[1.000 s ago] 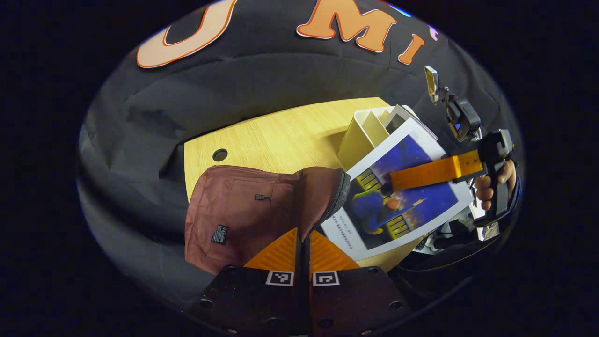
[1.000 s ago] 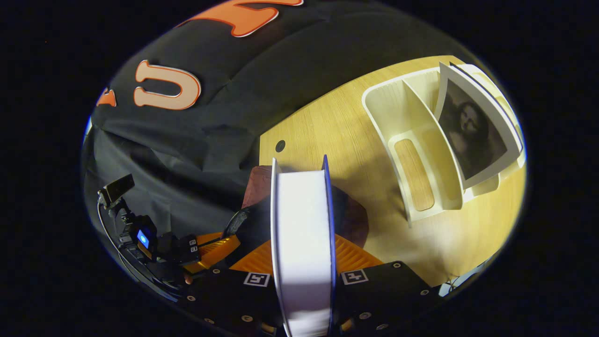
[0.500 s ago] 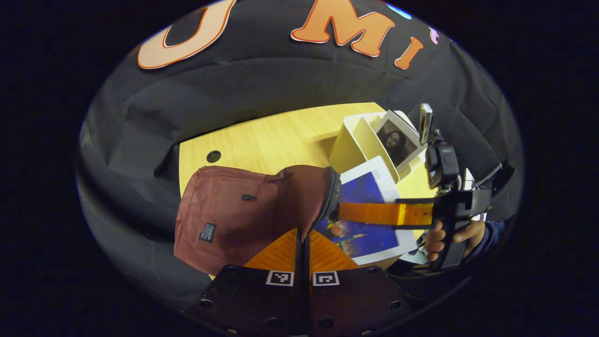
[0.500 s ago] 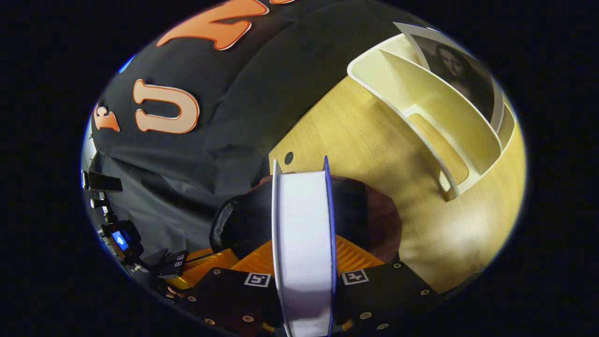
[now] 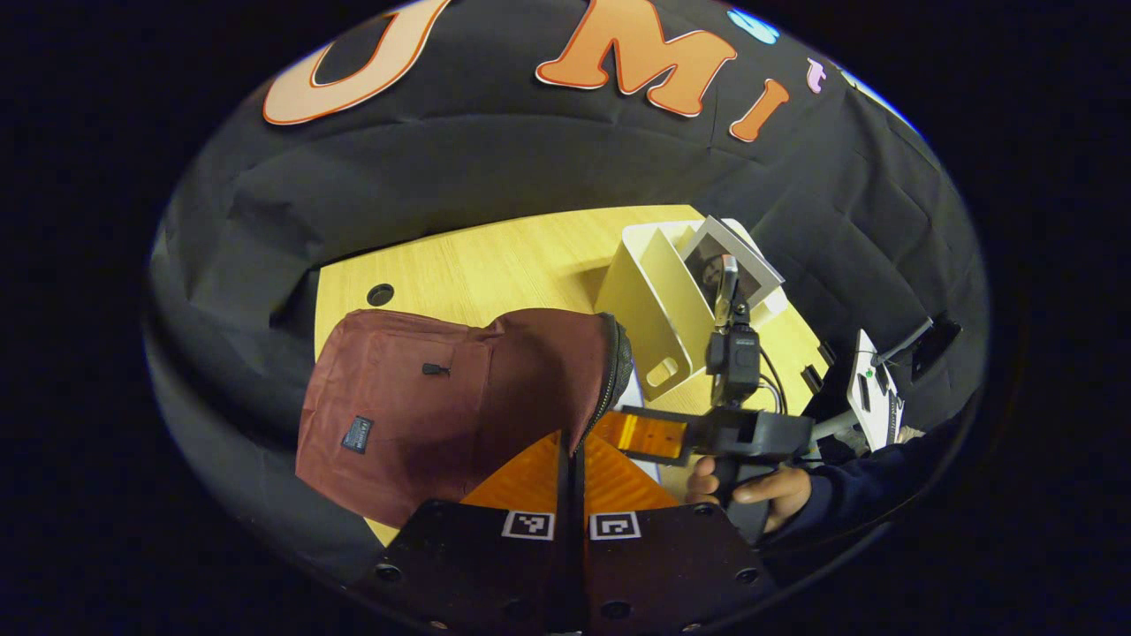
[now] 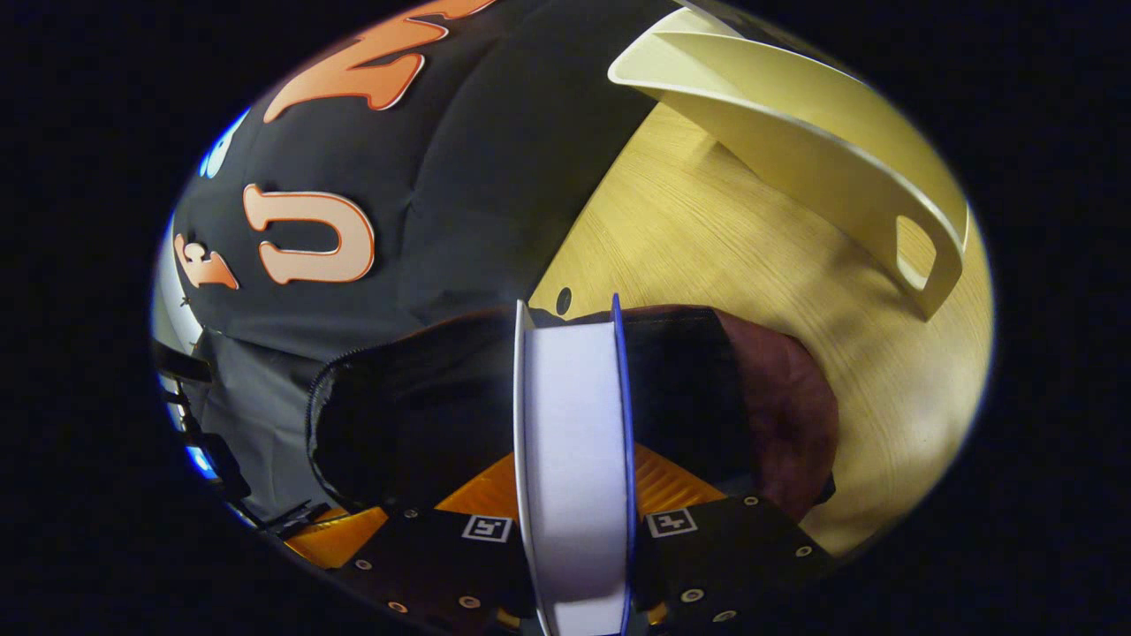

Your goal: Open the schoolbag, grab two books from the bookshelf and put them into the schoolbag.

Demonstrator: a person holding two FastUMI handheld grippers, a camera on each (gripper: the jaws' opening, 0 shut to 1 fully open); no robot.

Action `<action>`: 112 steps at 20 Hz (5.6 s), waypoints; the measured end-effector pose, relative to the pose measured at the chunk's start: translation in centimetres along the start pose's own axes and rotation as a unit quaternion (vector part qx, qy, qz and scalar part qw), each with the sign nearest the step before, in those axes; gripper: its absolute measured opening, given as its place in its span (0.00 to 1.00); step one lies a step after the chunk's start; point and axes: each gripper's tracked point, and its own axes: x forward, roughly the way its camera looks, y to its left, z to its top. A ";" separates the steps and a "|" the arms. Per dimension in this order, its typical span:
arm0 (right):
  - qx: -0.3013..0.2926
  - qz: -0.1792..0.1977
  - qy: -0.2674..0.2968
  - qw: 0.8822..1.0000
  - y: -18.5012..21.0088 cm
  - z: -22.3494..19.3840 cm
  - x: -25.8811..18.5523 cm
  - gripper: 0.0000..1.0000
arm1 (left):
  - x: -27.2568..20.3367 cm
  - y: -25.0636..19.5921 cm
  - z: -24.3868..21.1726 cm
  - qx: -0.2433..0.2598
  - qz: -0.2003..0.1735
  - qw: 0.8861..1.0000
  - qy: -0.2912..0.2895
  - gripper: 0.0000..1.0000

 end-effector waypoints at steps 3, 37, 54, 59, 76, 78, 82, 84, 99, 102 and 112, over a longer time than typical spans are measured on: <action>0.008 -0.005 0.000 1.000 -0.5 -1.0 1.5 0.40 | 0.2 -0.5 0.0 -0.001 -0.006 1.000 0.002 0.01; -0.350 -0.243 -0.029 0.904 -3.1 19.9 -24.2 0.97 | 2.1 0.0 -1.5 -0.053 0.008 0.998 -0.024 0.01; -0.404 -0.337 0.140 0.839 -10.8 31.6 -19.9 0.98 | 2.5 -1.4 -1.9 -0.128 0.097 0.987 -0.026 0.01; -0.407 -0.353 0.192 0.820 -13.8 31.5 -16.9 0.88 | 2.6 -1.9 -2.2 -0.149 0.125 0.981 -0.026 0.01; -0.338 -0.356 0.144 0.859 -6.7 28.2 -22.4 0.41 | 1.7 -1.7 -2.5 -0.096 0.085 0.992 -0.016 0.01; -0.328 -0.356 0.117 0.867 -4.7 27.0 -23.9 0.41 | 1.6 -1.3 -1.9 -0.068 0.062 0.996 -0.010 0.01; -0.304 -0.367 0.072 0.876 -1.8 24.5 -27.6 0.41 | 1.4 -0.5 -1.7 -0.022 0.025 0.999 -0.005 0.01; -0.298 -0.376 0.051 0.876 -0.9 23.4 -29.2 0.41 | 1.2 -0.1 -1.6 -0.006 0.008 1.000 -0.003 0.01; -0.180 -0.218 0.011 0.959 1.0 10.6 -25.4 0.40 | 1.3 1.2 -0.9 0.042 -0.051 0.998 0.014 0.01; -0.155 -0.192 0.015 0.969 0.0 9.1 -22.7 0.40 | 1.2 1.5 -0.7 0.040 -0.050 0.998 0.016 0.01; -0.053 -0.097 0.019 0.994 -3.7 2.6 -13.1 0.40 | 0.8 1.3 -0.7 0.048 -0.045 0.998 0.018 0.01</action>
